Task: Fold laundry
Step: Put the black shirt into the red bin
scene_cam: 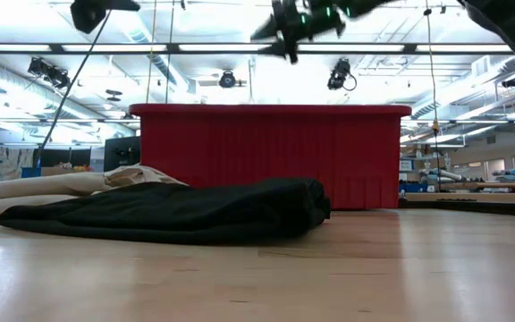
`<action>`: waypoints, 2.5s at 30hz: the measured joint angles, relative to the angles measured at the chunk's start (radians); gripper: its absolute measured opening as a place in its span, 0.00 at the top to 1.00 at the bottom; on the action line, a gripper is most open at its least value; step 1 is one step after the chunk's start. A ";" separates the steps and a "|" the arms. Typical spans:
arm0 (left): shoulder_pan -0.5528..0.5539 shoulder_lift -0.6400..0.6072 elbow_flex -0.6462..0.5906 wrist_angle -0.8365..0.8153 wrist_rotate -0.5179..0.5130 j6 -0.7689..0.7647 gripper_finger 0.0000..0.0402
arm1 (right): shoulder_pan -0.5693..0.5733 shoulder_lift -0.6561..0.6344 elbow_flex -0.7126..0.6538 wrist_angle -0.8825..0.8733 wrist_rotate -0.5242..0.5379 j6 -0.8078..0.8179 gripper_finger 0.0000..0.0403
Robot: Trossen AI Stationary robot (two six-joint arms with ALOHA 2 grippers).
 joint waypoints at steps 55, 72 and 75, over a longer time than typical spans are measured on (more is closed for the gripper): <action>-0.473 0.102 -0.575 0.648 0.087 -0.287 0.60 | 0.954 -0.029 -0.385 -0.530 0.229 0.786 0.45; -0.504 0.334 -0.575 0.588 -0.023 -0.378 0.60 | 0.871 -0.031 -0.620 -0.504 0.162 0.748 0.45; -0.485 0.365 -0.574 0.586 -0.028 -0.420 0.60 | 0.838 -0.031 -0.641 -0.472 0.161 0.716 0.45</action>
